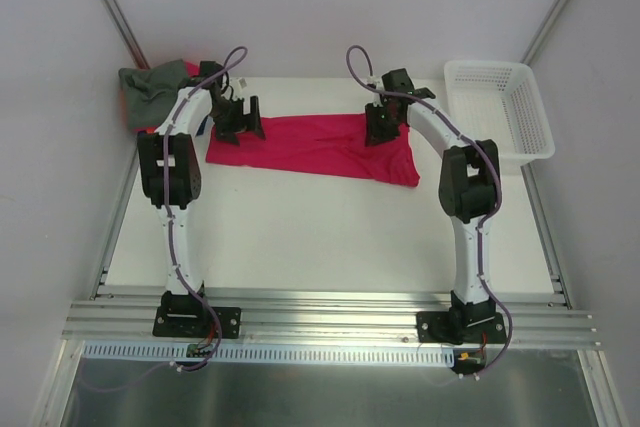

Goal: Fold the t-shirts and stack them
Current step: Fold the other side of the tshirt into a rectangle

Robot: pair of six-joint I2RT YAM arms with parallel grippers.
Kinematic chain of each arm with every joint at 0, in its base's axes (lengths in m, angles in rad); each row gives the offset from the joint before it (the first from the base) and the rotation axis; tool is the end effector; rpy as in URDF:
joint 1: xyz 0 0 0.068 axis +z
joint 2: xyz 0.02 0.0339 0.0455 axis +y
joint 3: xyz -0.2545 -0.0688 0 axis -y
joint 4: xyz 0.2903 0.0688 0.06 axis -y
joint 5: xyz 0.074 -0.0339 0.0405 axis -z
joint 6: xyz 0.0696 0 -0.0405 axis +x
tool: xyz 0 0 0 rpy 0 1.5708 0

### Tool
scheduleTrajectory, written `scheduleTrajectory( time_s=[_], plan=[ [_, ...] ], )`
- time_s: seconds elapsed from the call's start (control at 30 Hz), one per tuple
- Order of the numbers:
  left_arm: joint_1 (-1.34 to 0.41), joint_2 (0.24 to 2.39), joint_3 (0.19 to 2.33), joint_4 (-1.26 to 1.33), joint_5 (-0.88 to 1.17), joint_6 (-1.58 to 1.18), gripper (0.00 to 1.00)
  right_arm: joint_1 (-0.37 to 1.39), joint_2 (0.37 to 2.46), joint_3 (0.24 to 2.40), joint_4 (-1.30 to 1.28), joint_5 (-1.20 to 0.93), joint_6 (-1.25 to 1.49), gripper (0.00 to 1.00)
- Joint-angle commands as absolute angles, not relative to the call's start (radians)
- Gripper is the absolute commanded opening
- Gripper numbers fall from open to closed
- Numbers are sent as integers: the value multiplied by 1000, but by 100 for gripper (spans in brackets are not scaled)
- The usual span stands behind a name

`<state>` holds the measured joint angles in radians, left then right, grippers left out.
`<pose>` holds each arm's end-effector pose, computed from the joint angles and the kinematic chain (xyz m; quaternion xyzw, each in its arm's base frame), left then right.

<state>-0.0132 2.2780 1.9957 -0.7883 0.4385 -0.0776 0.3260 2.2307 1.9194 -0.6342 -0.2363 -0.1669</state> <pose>0.5461 -0.0368 0.1635 0.0234 0.9469 -0.2215 0.2318 0.5193 0.1928 0.1679 -0.2657 0.9075 0.1361 0.2956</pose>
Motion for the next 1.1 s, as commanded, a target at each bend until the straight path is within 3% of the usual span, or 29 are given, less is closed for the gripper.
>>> scheduleTrajectory(
  time_s=[0.0,1.07],
  plan=[
    [-55,2290,2014,-796,446,-57,90,314,2229,1983,-629,-255,-152,29],
    [-81,2364,2039,-793,495,-110,90,364,2255,1951,-632,-255,-186,32]
  ],
)
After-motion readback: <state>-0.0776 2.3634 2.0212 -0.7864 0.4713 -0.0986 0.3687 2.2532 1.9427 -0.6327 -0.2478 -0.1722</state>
